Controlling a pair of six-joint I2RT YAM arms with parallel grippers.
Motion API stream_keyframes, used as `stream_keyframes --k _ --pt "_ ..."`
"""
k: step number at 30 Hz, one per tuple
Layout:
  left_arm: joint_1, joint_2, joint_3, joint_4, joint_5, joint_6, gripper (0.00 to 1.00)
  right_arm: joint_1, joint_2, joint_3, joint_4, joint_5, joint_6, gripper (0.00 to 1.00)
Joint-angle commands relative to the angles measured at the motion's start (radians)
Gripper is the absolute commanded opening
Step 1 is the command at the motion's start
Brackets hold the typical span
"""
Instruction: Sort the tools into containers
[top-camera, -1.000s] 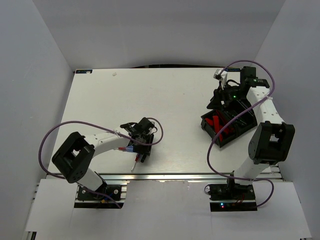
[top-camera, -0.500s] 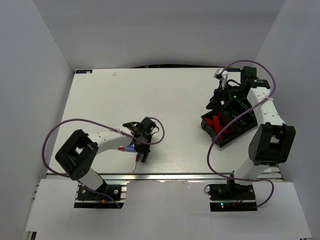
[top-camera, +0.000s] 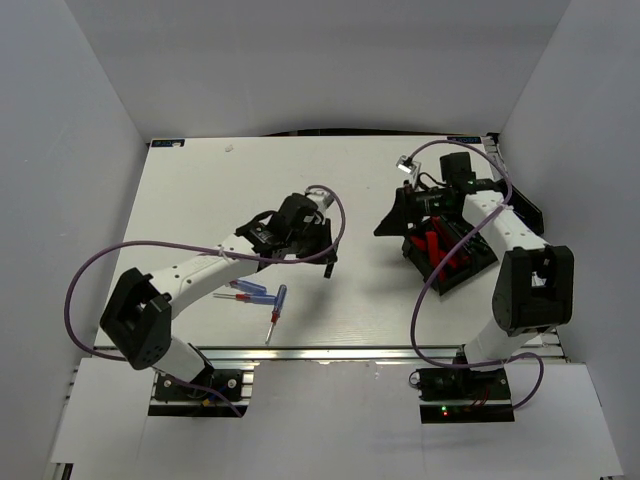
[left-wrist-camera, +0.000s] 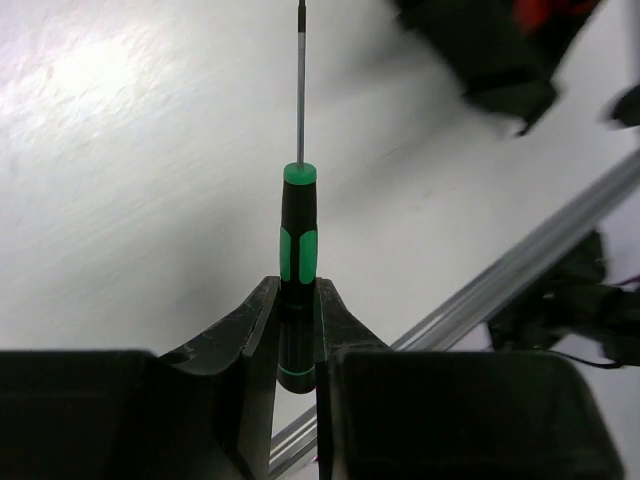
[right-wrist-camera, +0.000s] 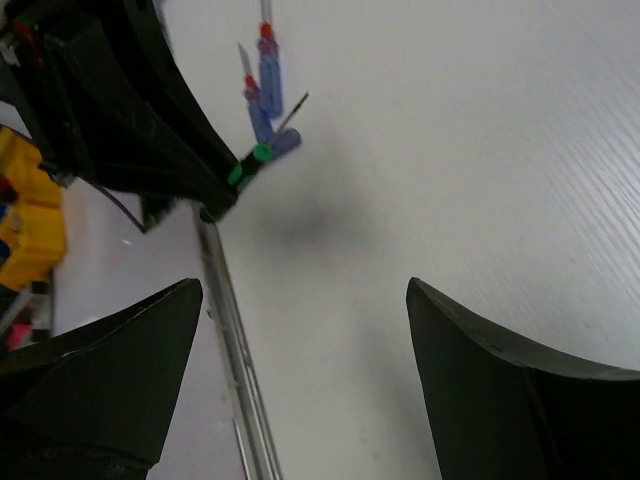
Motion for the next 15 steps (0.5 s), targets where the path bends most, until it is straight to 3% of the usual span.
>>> stream_keyframes --k 1,2,6,11,15 --pt "0.018 -0.056 0.019 0.146 0.111 -0.05 0.0 0.029 0.001 0.001 0.298 -0.154 0.317 0.89" --pt "0.023 -0.06 0.017 0.195 0.125 -0.057 0.0 0.041 0.01 -0.003 0.361 -0.179 0.455 0.89" --pt "0.029 -0.054 0.028 0.266 0.162 -0.093 0.0 0.061 0.055 -0.023 0.649 -0.185 0.714 0.89" --pt "0.042 -0.053 0.048 0.313 0.181 -0.116 0.0 0.104 0.085 0.003 0.786 -0.172 0.826 0.9" --pt "0.053 -0.059 0.051 0.344 0.204 -0.137 0.0 0.138 0.102 -0.006 0.834 -0.164 0.87 0.83"
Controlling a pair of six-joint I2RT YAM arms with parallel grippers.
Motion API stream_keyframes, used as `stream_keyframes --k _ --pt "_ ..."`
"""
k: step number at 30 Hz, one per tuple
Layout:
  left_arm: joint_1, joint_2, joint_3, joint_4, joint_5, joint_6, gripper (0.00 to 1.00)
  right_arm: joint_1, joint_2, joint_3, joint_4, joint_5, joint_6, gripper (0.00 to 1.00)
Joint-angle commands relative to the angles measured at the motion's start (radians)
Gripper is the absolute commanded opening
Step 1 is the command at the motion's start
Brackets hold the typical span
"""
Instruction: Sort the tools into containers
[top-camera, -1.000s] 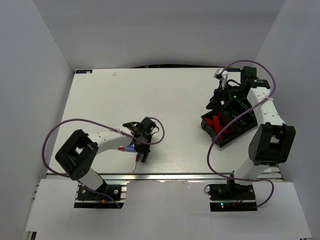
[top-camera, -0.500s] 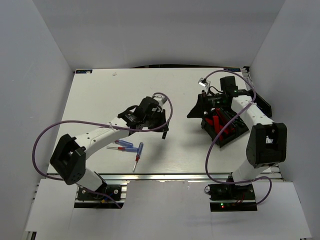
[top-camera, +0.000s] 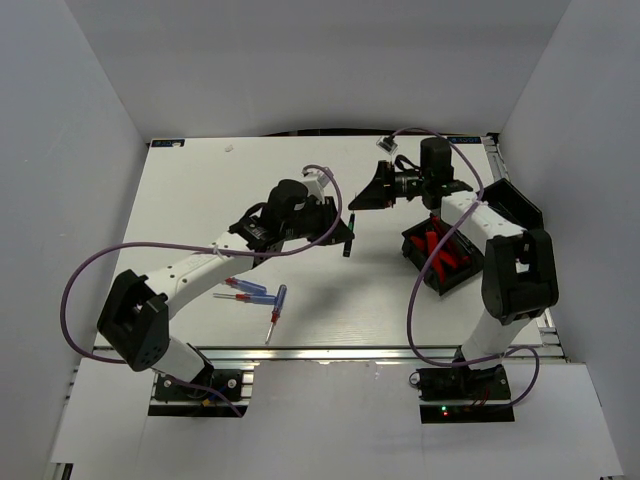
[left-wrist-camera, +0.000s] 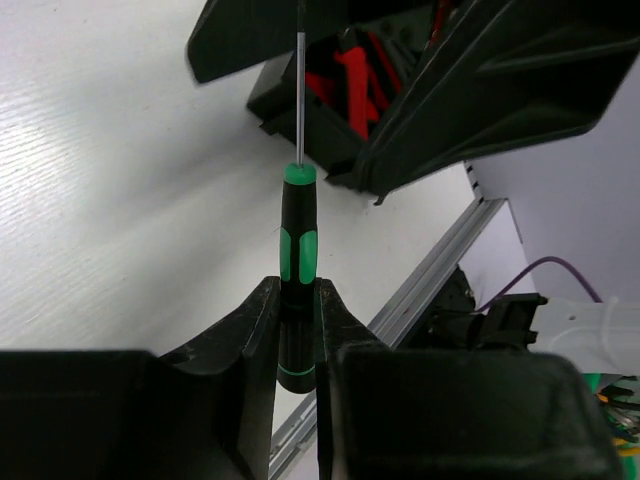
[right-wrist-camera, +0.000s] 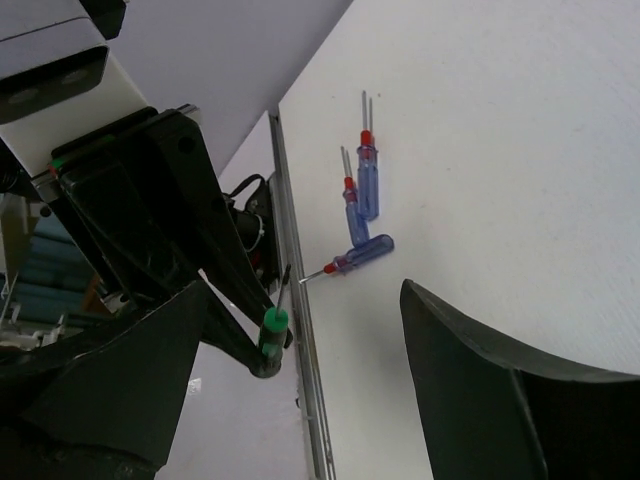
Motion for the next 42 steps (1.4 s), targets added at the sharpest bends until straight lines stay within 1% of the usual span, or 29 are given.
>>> stream_keyframes --k 1,2,3,5,6,7,8,10,11,15,16,17,18,20,21,24,25,27,28,31,32,33,34,35,36,37,39,40,42 --pt "0.012 -0.037 0.044 0.062 0.047 -0.027 0.0 0.036 0.005 -0.002 0.158 -0.026 0.144 0.81" --pt "0.012 -0.039 0.044 0.063 0.05 -0.03 0.0 0.042 0.008 -0.006 0.203 -0.029 0.165 0.79" --pt "0.013 -0.039 0.041 0.067 0.052 -0.033 0.0 0.048 0.013 -0.012 0.231 -0.033 0.186 0.71" --pt "0.015 -0.043 0.035 0.074 0.053 -0.037 0.0 0.063 0.016 -0.022 0.294 -0.044 0.252 0.61" --pt "0.013 -0.046 0.032 0.077 0.05 -0.039 0.0 0.065 0.016 -0.023 0.326 -0.046 0.26 0.52" --pt "0.015 -0.048 0.031 0.077 0.05 -0.04 0.0 0.071 0.016 -0.022 0.328 -0.047 0.261 0.48" --pt "0.015 -0.049 0.031 0.076 0.047 -0.04 0.0 0.071 0.014 -0.019 0.334 -0.047 0.264 0.39" --pt "0.016 -0.054 0.028 0.074 0.044 -0.039 0.0 0.071 0.014 -0.017 0.34 -0.05 0.266 0.29" --pt "0.018 -0.059 0.025 0.076 0.042 -0.042 0.0 0.071 0.011 -0.019 0.343 -0.052 0.266 0.2" --pt "0.025 -0.072 0.008 0.083 0.039 -0.046 0.0 0.072 -0.001 -0.017 0.339 -0.055 0.246 0.04" --pt "0.027 -0.077 0.005 0.083 0.036 -0.051 0.03 0.072 -0.003 -0.011 0.322 -0.055 0.234 0.02" --pt "0.029 -0.08 0.002 0.082 0.033 -0.054 0.1 0.071 -0.007 -0.005 0.304 -0.053 0.217 0.0" --pt "0.029 -0.082 0.0 0.083 0.029 -0.056 0.27 0.072 -0.007 0.003 0.279 -0.05 0.168 0.0" --pt "0.029 -0.091 -0.006 0.077 0.01 -0.062 0.43 0.071 -0.012 0.03 0.203 -0.044 0.119 0.0" --pt "0.03 -0.094 -0.009 0.079 0.004 -0.062 0.55 0.071 -0.013 0.041 0.177 -0.043 0.061 0.0" --pt "0.033 -0.114 -0.021 0.079 -0.01 -0.057 0.65 0.071 -0.018 0.096 0.036 -0.02 -0.051 0.0" --pt "0.033 -0.118 -0.023 0.077 -0.011 -0.053 0.69 0.069 -0.022 0.11 -0.038 -0.006 -0.131 0.0" --pt "0.038 -0.132 -0.032 0.079 -0.011 -0.046 0.71 0.06 -0.026 0.149 -0.096 0.014 -0.202 0.0" --pt "0.038 -0.138 -0.037 0.08 -0.011 -0.042 0.72 0.056 -0.03 0.159 -0.144 0.037 -0.273 0.0" --pt "0.044 -0.172 -0.054 0.077 -0.016 -0.025 0.72 0.022 -0.048 0.198 -0.287 0.103 -0.393 0.0" --pt "0.045 -0.181 -0.058 0.071 -0.022 -0.017 0.72 0.008 -0.055 0.208 -0.325 0.127 -0.489 0.0" --pt "0.052 -0.204 -0.067 0.054 -0.04 -0.008 0.72 -0.021 -0.062 0.231 -0.404 0.157 -0.539 0.0" --pt "0.056 -0.217 -0.075 0.044 -0.051 -0.002 0.72 -0.038 -0.075 0.242 -0.445 0.221 -0.585 0.0" --pt "0.062 -0.23 -0.084 0.033 -0.062 -0.002 0.72 -0.056 -0.079 0.256 -0.486 0.253 -0.678 0.0" --pt "0.076 -0.243 -0.094 0.024 -0.071 0.001 0.72 -0.091 -0.084 0.288 -0.564 0.291 -0.723 0.0" --pt "0.084 -0.273 -0.119 0.005 -0.089 0.0 0.72 -0.11 -0.09 0.303 -0.598 0.362 -0.766 0.0" --pt "0.111 -0.304 -0.147 -0.03 -0.109 0.0 0.73 -0.169 -0.092 0.351 -0.681 0.437 -0.873 0.0" --pt "0.119 -0.334 -0.173 -0.045 -0.135 0.0 0.73 -0.188 -0.095 0.362 -0.698 0.503 -0.897 0.0" --pt "0.137 -0.365 -0.196 -0.085 -0.16 0.001 0.74 -0.242 -0.098 0.38 -0.716 0.563 -0.952 0.0"
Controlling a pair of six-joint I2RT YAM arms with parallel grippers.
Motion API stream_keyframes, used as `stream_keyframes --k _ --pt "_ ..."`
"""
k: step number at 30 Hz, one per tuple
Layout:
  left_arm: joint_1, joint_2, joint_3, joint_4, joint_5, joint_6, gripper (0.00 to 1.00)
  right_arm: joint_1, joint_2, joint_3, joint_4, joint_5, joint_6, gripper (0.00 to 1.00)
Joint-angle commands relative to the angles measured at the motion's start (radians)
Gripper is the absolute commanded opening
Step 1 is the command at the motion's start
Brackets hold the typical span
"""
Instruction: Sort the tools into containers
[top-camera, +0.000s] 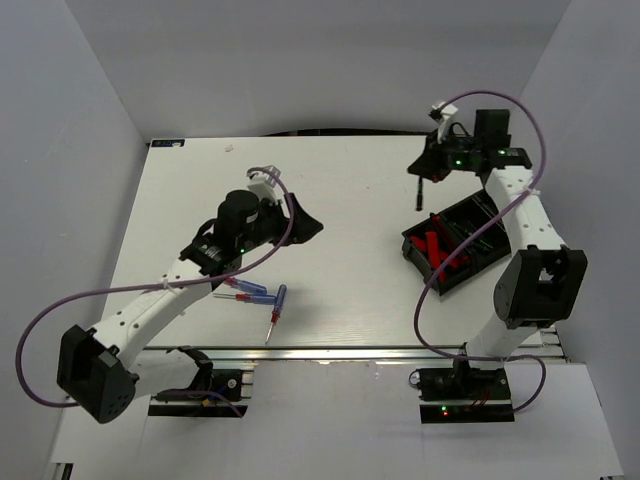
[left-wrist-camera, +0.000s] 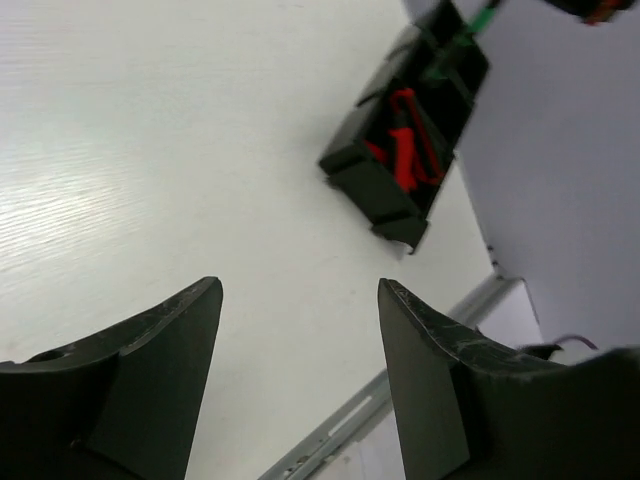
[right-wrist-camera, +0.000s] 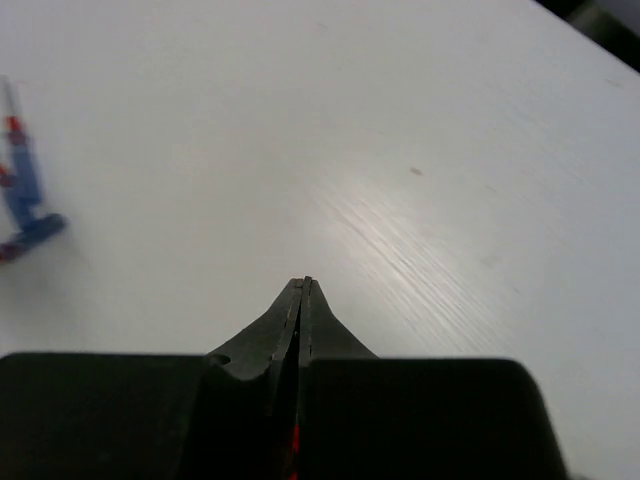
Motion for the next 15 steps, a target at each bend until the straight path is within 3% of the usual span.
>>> stream_keyframes --k 1,7,15 --pt "0.032 -0.093 -0.053 -0.088 -0.091 0.016 0.74 -0.092 -0.047 0.071 -0.142 0.231 -0.212 0.0" --pt "0.077 -0.183 -0.12 -0.158 -0.143 0.01 0.77 -0.186 -0.01 0.035 -0.13 0.409 -0.312 0.0" --pt "0.11 -0.254 -0.157 -0.243 -0.18 -0.014 0.77 -0.209 0.066 -0.041 -0.064 0.489 -0.364 0.0"
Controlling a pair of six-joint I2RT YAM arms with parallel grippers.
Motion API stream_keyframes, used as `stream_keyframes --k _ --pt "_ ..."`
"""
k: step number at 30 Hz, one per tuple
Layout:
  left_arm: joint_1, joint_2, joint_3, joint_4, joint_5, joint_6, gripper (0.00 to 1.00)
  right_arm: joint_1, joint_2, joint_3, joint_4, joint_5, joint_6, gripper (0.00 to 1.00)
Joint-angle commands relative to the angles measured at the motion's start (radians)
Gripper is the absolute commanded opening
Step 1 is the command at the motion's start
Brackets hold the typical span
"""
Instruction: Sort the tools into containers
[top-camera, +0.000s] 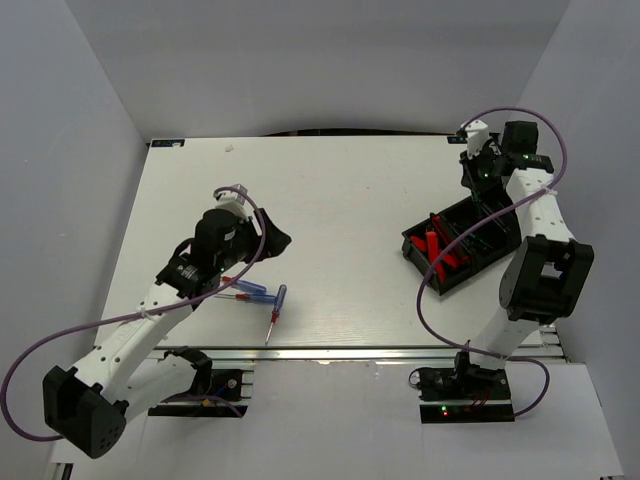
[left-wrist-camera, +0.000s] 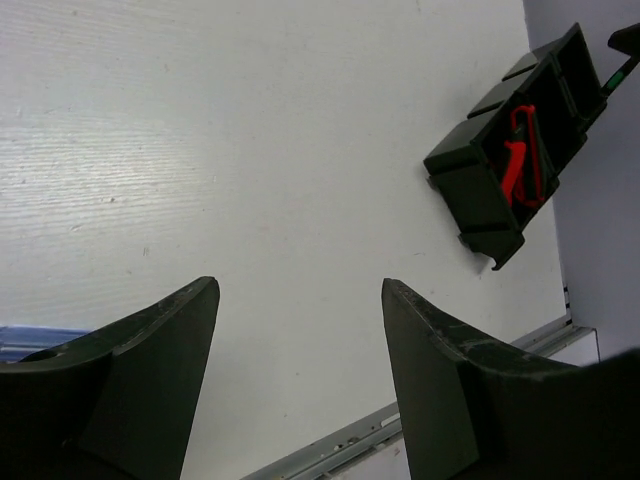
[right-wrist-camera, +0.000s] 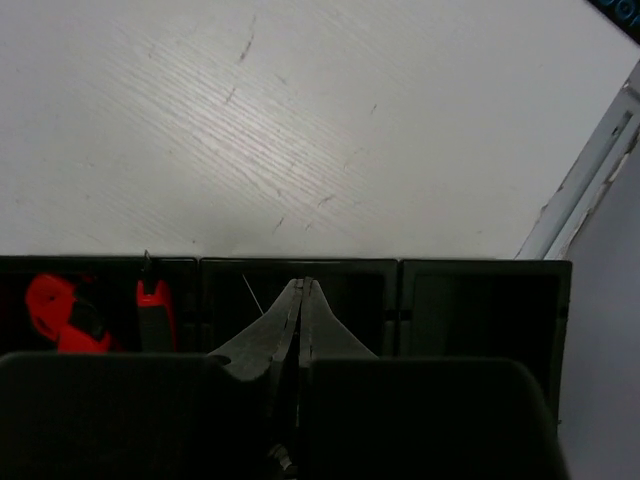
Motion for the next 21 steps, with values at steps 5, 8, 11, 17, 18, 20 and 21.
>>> stream_keyframes --k 5,8,11,17,18,20,21 --pt "0.018 -0.062 -0.051 -0.071 -0.03 -0.05 0.77 -0.007 0.068 -0.047 0.034 0.058 -0.069 0.0" --pt "0.021 -0.069 -0.063 -0.088 -0.03 -0.076 0.77 -0.012 0.084 -0.051 0.019 0.054 -0.081 0.11" --pt "0.023 -0.076 -0.071 -0.107 -0.059 -0.088 0.77 -0.015 0.084 -0.053 0.005 0.045 -0.089 0.33" --pt "0.026 -0.082 -0.082 -0.117 -0.056 -0.107 0.77 -0.018 0.015 -0.027 -0.021 -0.026 -0.102 0.57" --pt "0.026 -0.08 -0.08 -0.117 -0.057 -0.108 0.77 -0.018 0.006 -0.018 -0.035 -0.061 -0.134 0.58" --pt "0.027 -0.082 -0.076 -0.12 -0.062 -0.107 0.77 -0.014 -0.017 0.019 -0.153 -0.252 -0.232 0.64" --pt "0.029 -0.082 -0.073 -0.125 -0.067 -0.108 0.77 -0.007 -0.022 0.034 -0.226 -0.323 -0.426 0.71"
